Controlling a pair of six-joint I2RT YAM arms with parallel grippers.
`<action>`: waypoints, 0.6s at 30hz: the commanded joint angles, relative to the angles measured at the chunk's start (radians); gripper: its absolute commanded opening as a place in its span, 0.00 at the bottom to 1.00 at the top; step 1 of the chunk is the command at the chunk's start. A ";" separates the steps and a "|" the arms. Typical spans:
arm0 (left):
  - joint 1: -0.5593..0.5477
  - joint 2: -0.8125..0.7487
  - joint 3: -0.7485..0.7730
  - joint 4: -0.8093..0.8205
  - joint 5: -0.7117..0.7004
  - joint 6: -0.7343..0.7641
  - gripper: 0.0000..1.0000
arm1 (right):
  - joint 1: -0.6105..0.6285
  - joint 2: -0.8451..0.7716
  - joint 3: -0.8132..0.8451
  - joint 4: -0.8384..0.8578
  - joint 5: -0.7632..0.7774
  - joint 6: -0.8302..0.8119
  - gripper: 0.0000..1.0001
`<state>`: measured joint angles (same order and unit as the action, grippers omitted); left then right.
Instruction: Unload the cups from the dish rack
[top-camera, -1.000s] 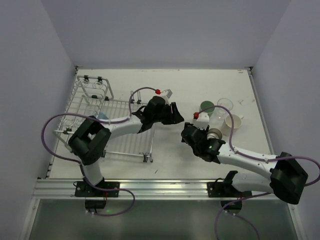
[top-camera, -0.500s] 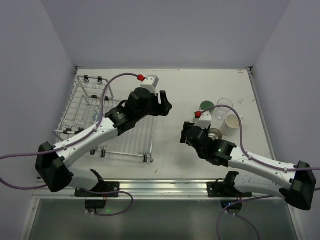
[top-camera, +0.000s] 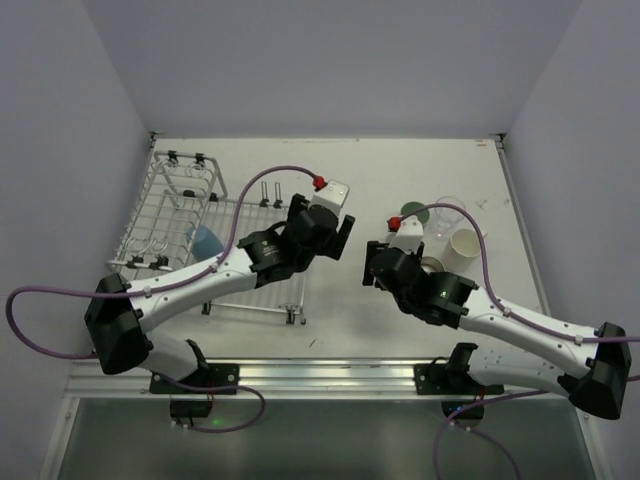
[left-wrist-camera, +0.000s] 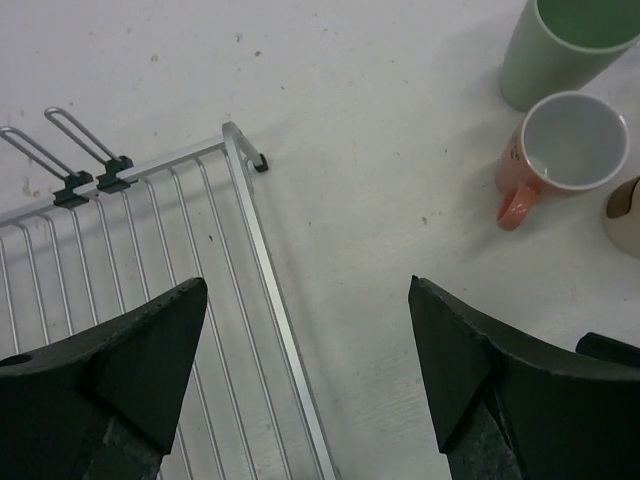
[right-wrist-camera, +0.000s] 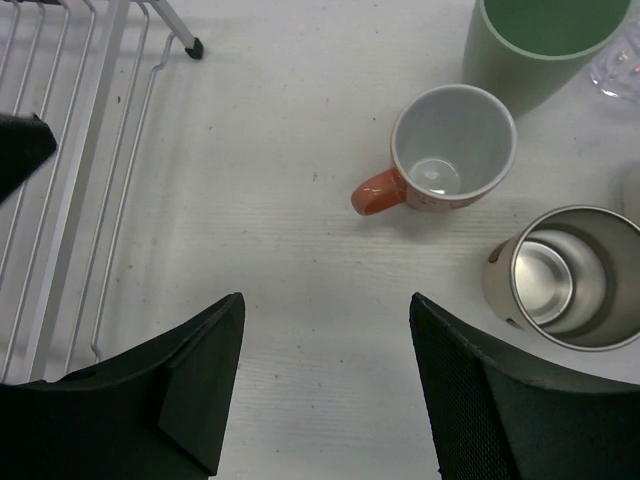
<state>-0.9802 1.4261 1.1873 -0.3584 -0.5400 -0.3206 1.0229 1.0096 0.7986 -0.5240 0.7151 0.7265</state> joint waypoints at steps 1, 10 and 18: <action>-0.060 0.025 0.040 0.050 -0.138 0.129 0.86 | 0.005 0.015 0.100 -0.108 0.041 0.046 0.70; -0.152 0.074 0.118 0.044 -0.307 0.160 0.87 | 0.003 0.009 0.171 -0.153 0.053 0.048 0.70; -0.199 0.080 0.114 0.038 -0.403 0.166 0.88 | 0.005 0.009 0.182 -0.153 0.043 0.027 0.71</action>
<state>-1.1542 1.5108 1.2709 -0.3542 -0.8734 -0.1638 1.0275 1.0245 0.9360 -0.6643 0.7391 0.7483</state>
